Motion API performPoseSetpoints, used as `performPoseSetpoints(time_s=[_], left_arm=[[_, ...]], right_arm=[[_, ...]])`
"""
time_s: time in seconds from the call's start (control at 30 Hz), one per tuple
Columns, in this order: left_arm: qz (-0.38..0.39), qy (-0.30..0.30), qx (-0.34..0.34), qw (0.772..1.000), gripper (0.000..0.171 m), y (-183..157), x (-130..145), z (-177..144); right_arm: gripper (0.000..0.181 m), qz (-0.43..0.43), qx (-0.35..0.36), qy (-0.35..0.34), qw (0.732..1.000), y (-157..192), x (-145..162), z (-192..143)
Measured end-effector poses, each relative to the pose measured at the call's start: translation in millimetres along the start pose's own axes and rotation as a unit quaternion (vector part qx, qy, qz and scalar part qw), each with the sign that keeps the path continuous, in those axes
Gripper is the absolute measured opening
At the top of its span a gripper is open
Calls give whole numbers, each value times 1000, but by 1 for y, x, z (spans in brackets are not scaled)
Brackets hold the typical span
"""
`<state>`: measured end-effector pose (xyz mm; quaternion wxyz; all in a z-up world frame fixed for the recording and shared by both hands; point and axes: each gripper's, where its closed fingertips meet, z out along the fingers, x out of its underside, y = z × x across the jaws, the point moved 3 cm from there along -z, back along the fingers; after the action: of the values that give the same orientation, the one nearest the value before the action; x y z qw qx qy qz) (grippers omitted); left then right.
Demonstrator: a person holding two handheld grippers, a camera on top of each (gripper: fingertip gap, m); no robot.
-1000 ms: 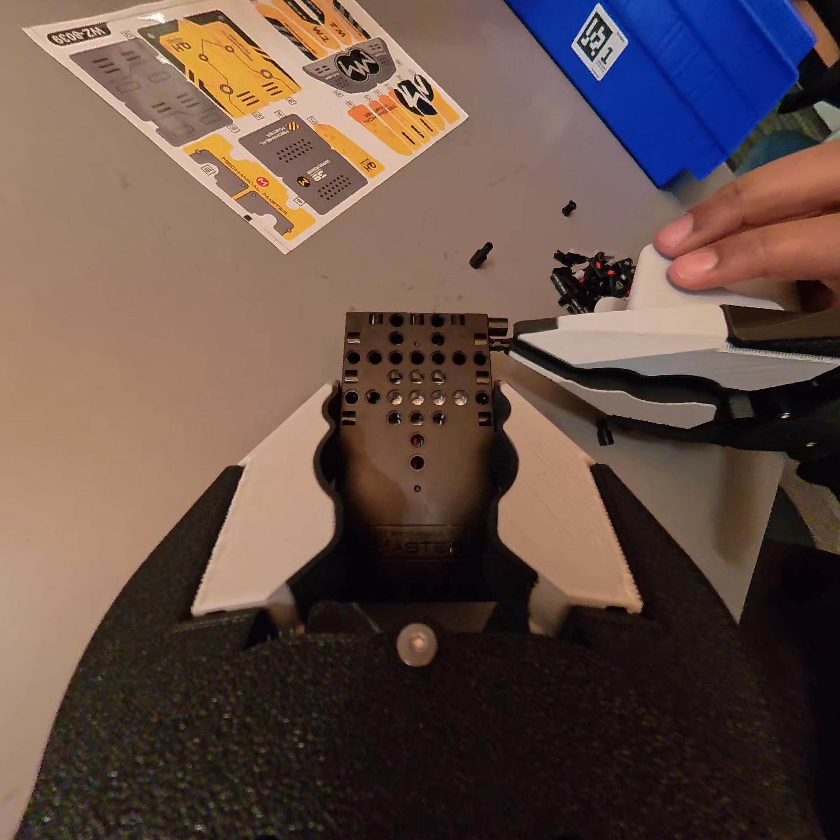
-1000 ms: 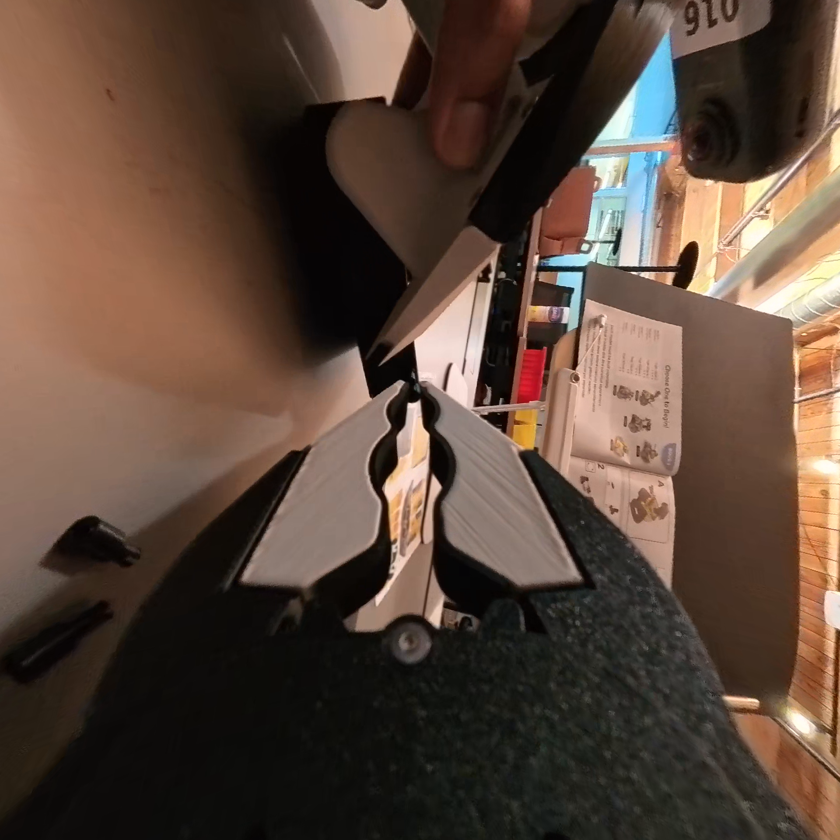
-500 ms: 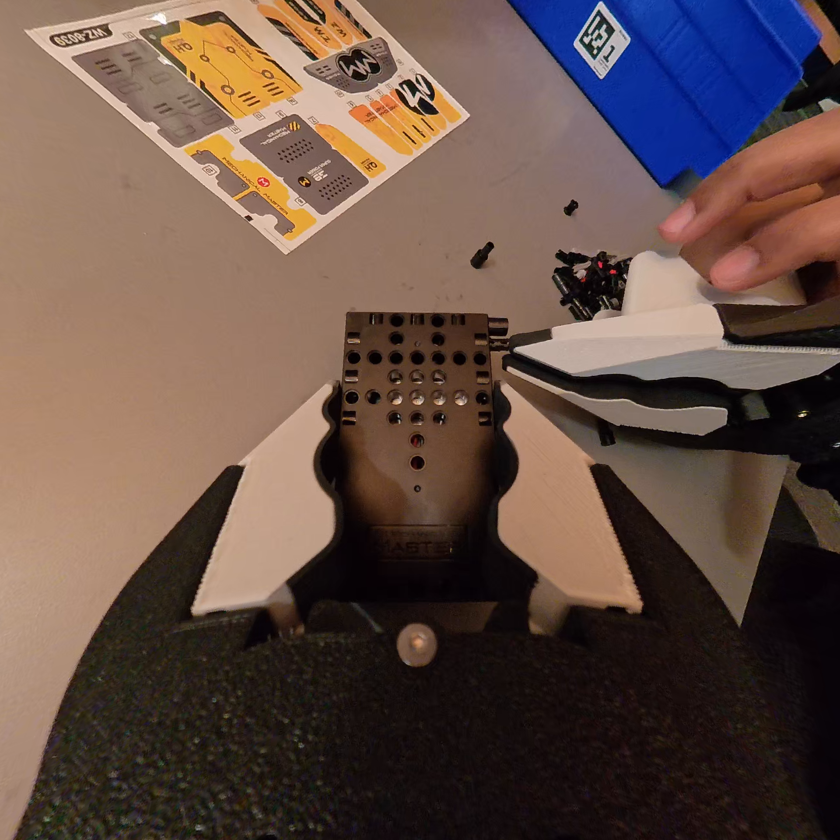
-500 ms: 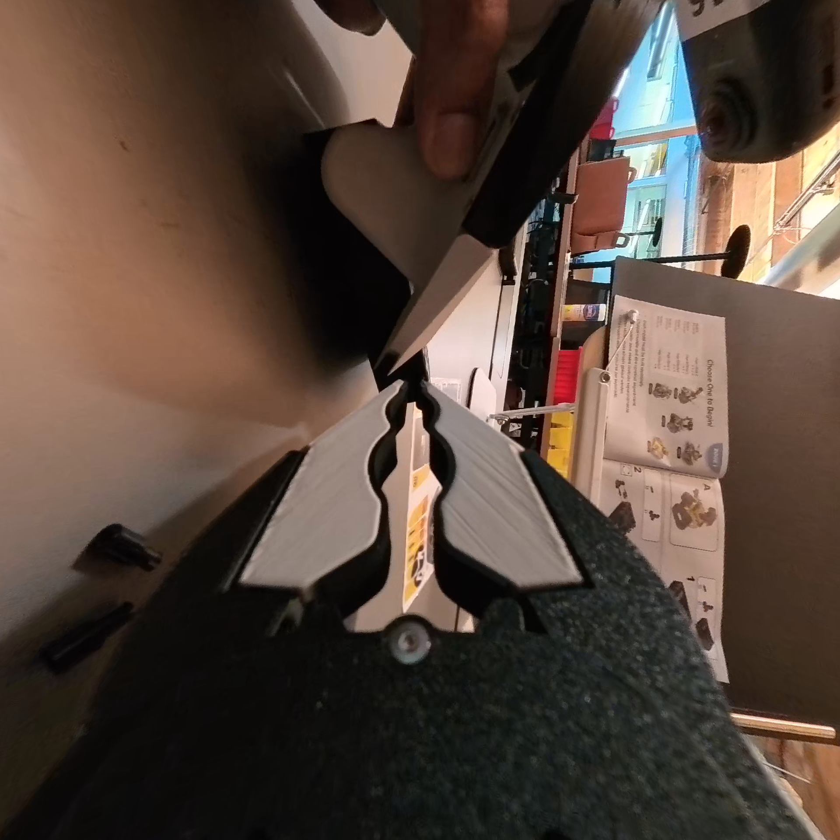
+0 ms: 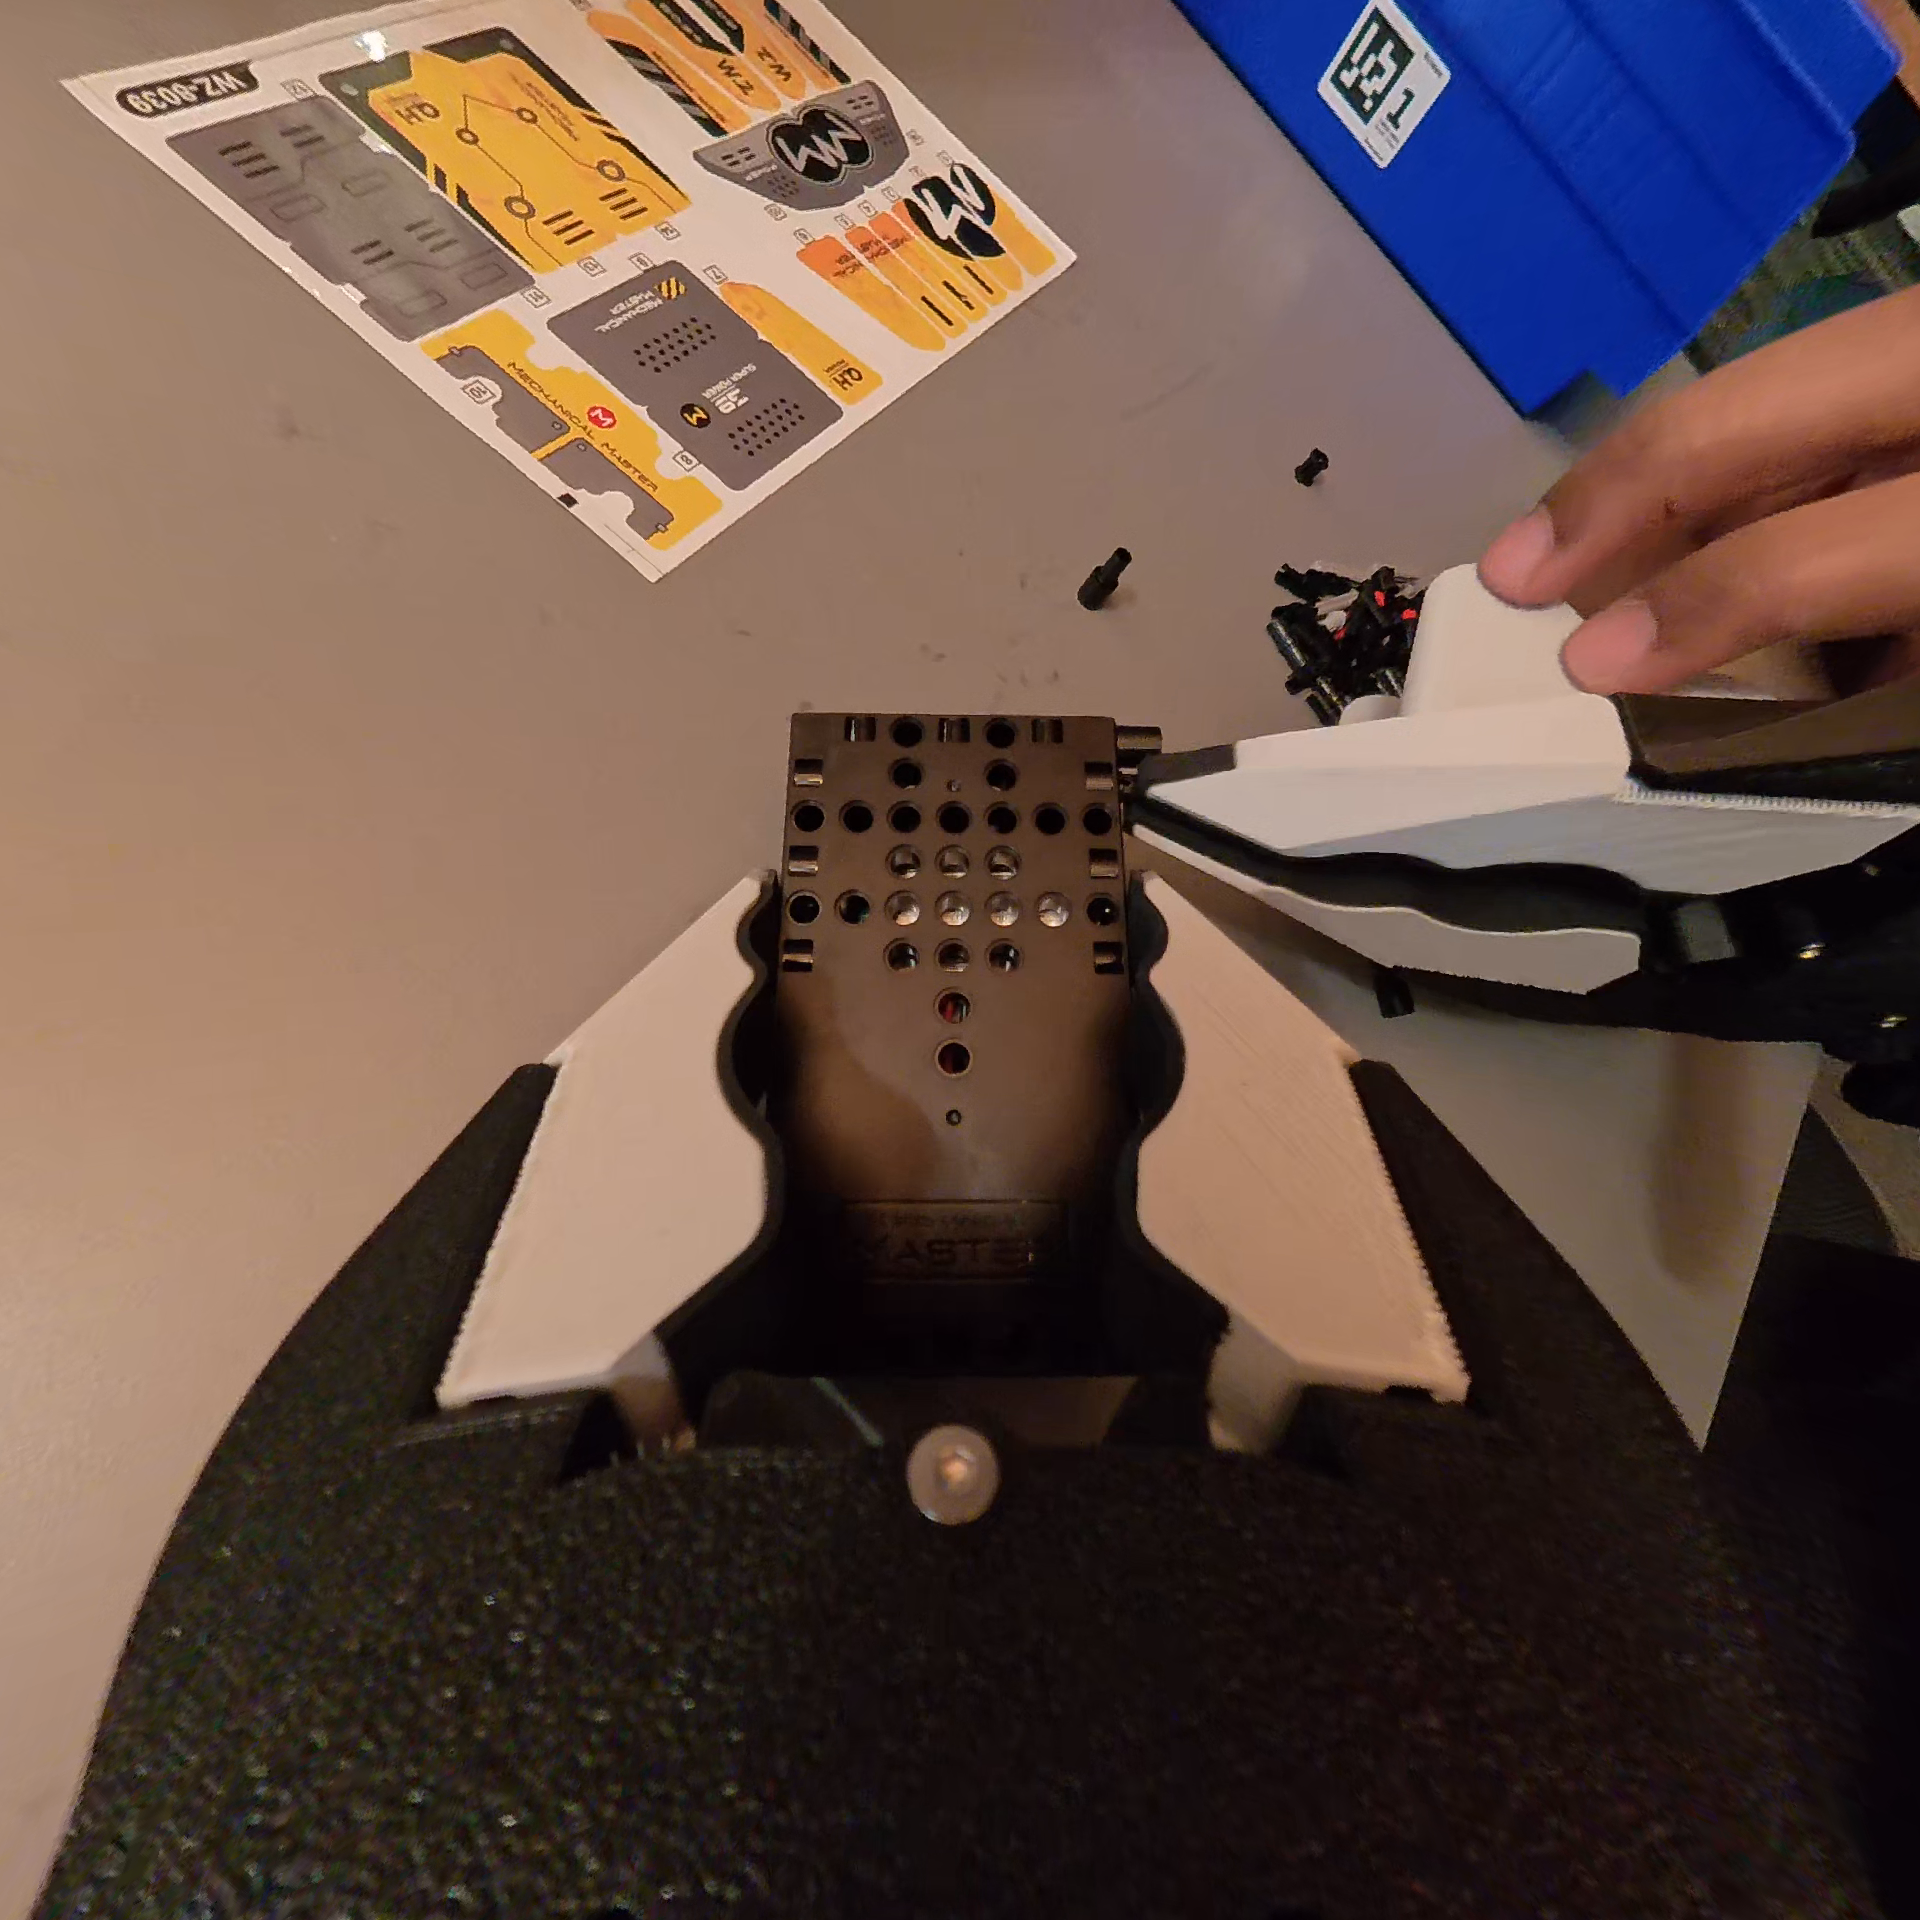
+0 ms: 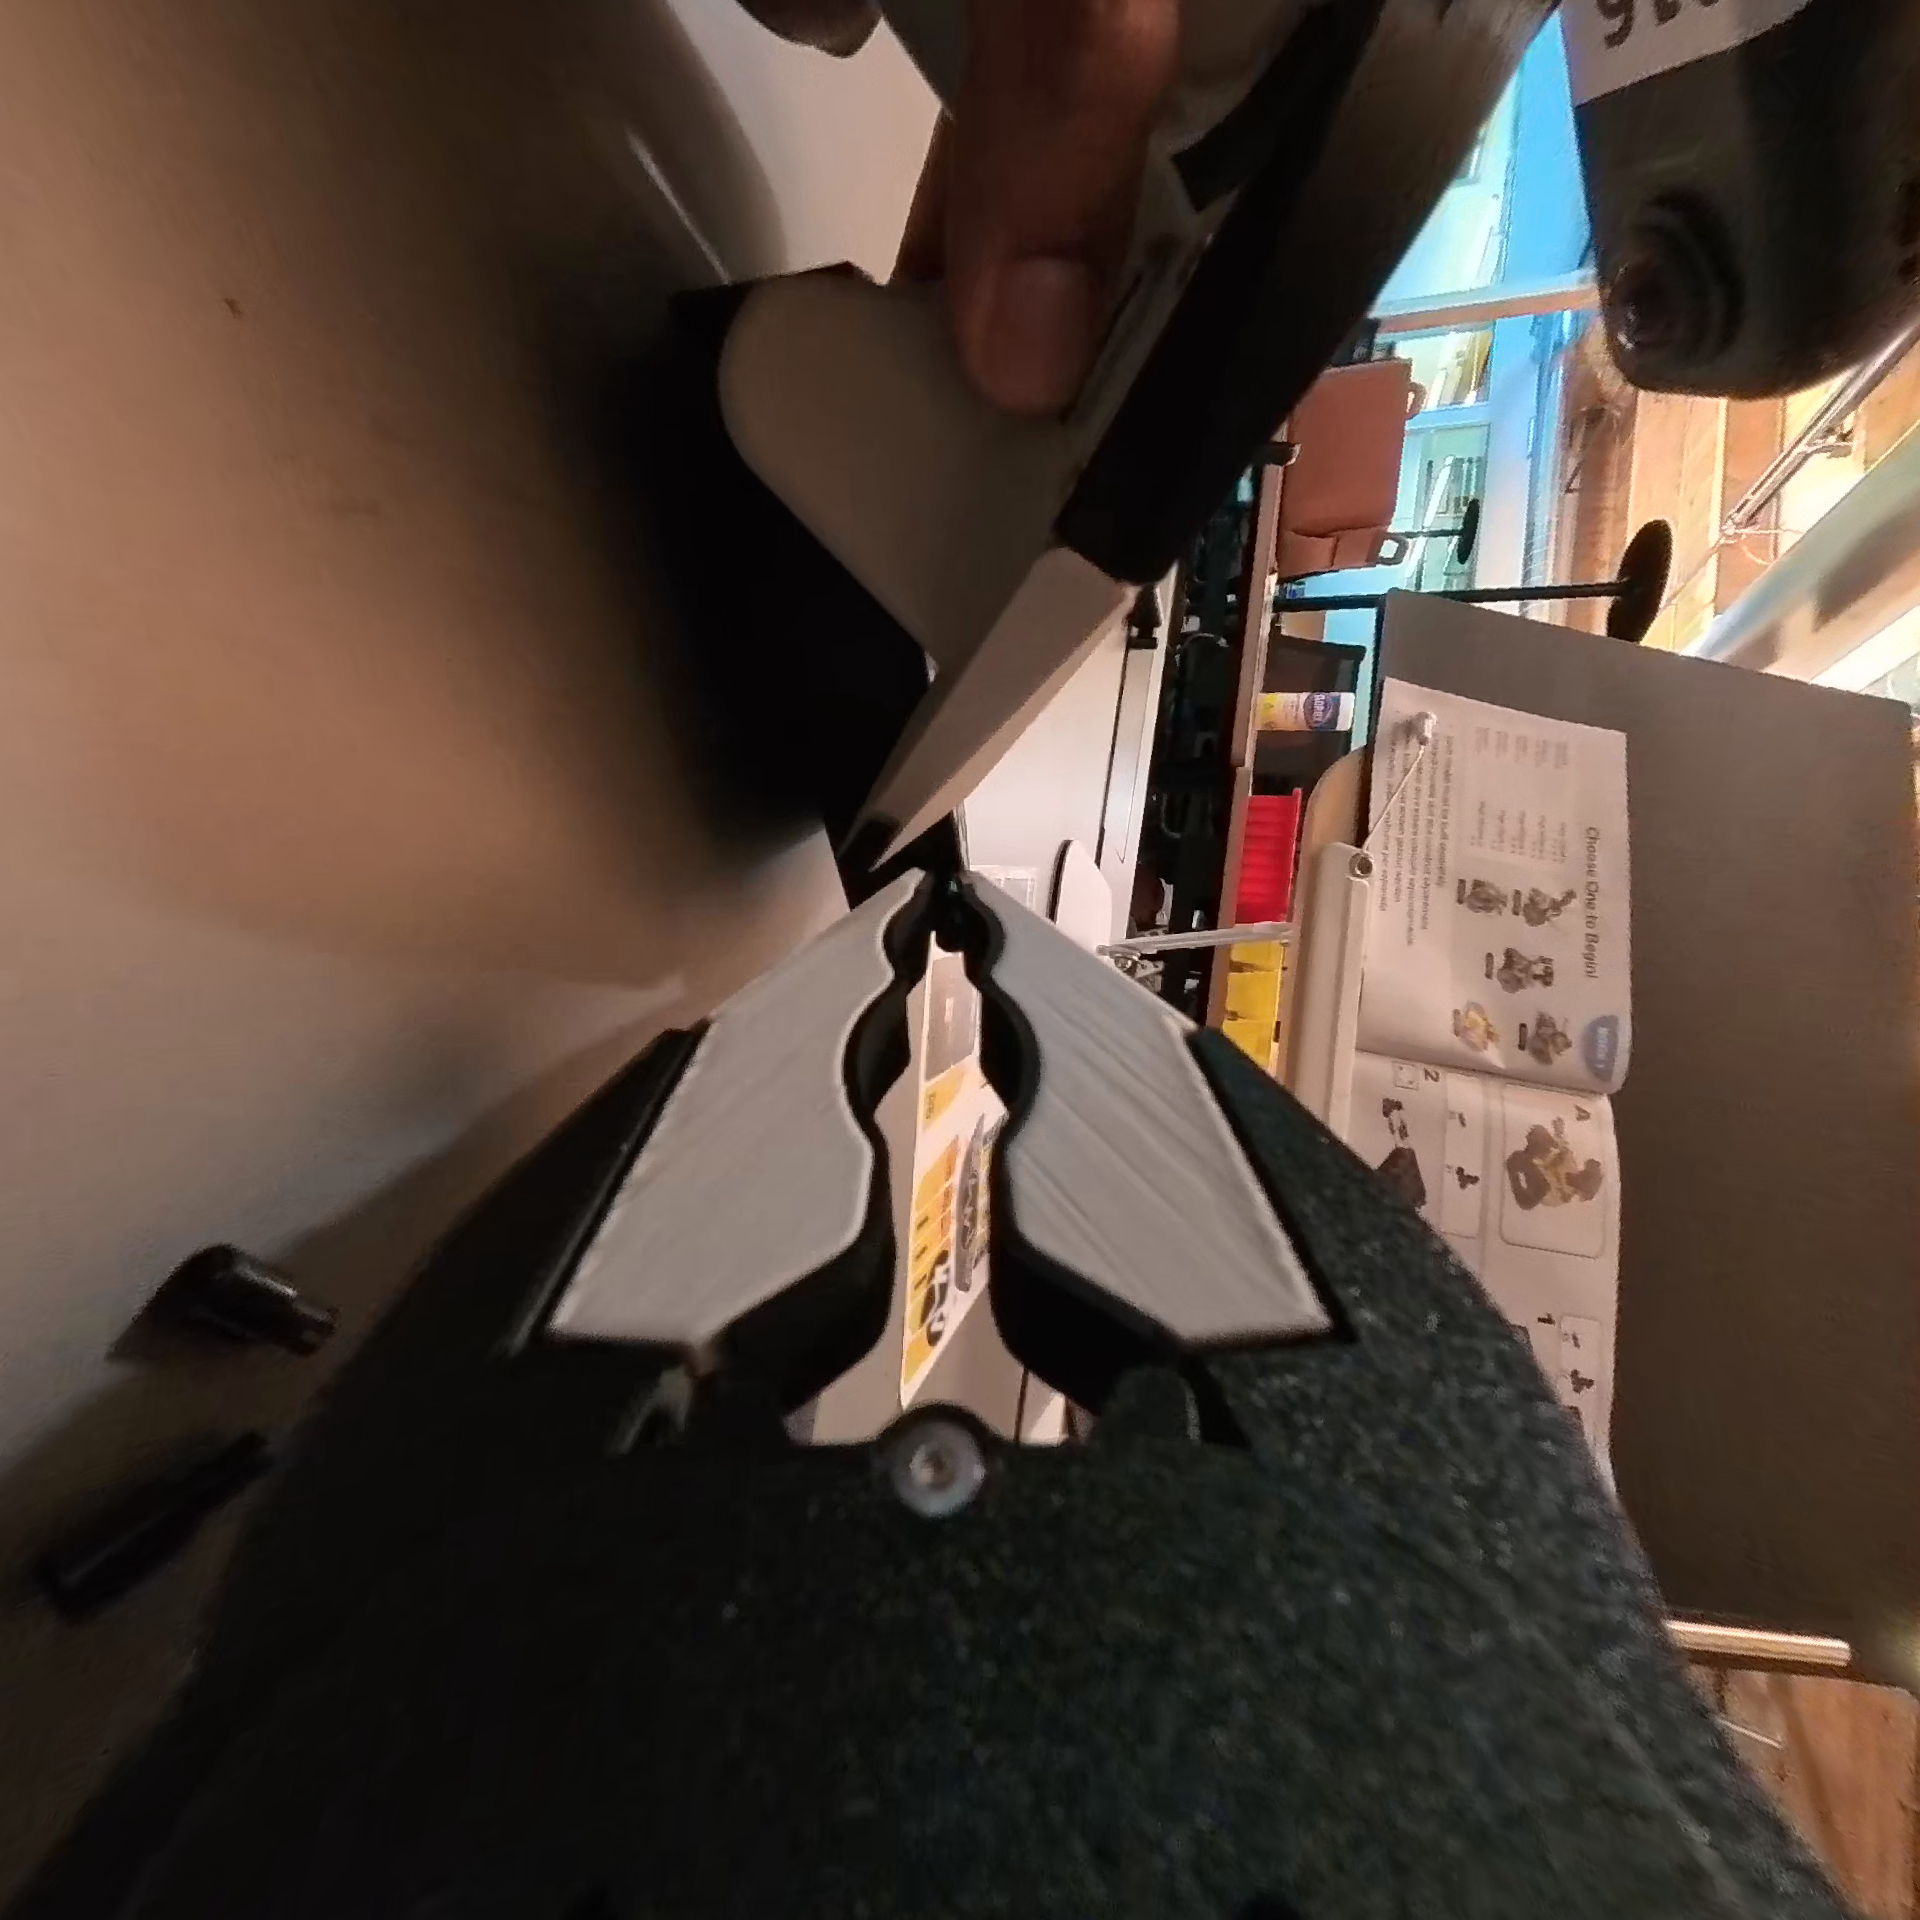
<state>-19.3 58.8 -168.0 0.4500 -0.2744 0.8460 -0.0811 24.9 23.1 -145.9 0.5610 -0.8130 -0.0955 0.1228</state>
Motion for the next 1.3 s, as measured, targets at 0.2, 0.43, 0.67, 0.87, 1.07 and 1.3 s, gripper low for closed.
performPoseSetpoints(time_s=[0.2,0.43,0.67,0.87,1.07,1.3], left_arm=[[11,4,-6,1000,65,0,1,0],[18,6,-14,1000,65,-1,1,1],[37,12,-26,999,65,-4,2,4],[45,14,-35,998,65,-6,3,5],[63,19,-47,997,66,-8,4,7],[71,21,-54,996,67,-9,5,9]], right_arm=[[5,-2,1,3,1000,2,1,2],[4,43,-48,28,998,2,1,0],[4,73,-50,38,995,4,3,-5],[3,125,-57,49,989,6,5,-6],[4,226,-77,46,970,8,8,-9],[4,305,-82,54,947,9,10,-12]])
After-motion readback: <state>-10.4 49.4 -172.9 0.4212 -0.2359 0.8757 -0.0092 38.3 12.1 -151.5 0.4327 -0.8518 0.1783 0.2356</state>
